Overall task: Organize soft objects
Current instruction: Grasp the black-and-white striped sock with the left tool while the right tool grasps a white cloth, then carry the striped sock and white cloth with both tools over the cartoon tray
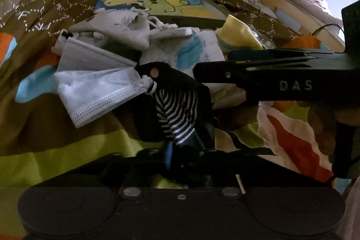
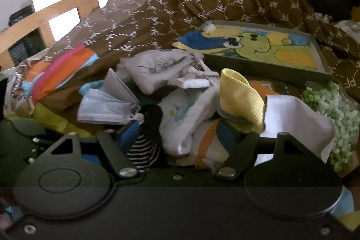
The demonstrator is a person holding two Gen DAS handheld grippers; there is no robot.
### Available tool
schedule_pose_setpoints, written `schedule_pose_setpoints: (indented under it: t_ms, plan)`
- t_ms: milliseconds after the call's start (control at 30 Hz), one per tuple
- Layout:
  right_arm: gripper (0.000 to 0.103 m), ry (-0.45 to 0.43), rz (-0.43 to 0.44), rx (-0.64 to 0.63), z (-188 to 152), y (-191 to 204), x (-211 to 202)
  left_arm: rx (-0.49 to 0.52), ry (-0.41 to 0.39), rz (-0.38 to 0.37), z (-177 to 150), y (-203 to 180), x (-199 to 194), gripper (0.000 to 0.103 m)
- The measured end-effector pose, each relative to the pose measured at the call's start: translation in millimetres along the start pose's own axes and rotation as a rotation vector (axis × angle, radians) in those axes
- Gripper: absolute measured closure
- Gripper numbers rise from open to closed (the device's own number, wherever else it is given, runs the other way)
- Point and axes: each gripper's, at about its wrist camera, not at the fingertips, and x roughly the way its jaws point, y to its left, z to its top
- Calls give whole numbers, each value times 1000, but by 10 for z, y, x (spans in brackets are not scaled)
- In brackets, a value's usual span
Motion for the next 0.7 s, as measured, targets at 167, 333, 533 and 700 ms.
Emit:
schedule_pose_setpoints:
  t_ms: [167, 333, 533, 700]
  plan:
    - [53, 10, -11, 33, 16, 0, 120, -37, 12, -11, -1, 27, -20, 101]
    - [86, 24, -24, 68, 1, -34, 197, -17, 8, -10, -15, -38, -41, 102]
    - [102, 31, -70, 50, -50, -21, 177, -54, 1, -15, -23, -37, -87, 103]
    - [102, -8, -129, -131, -82, 260, -1, -34, -65, 10, -2, -143, -332, 103]
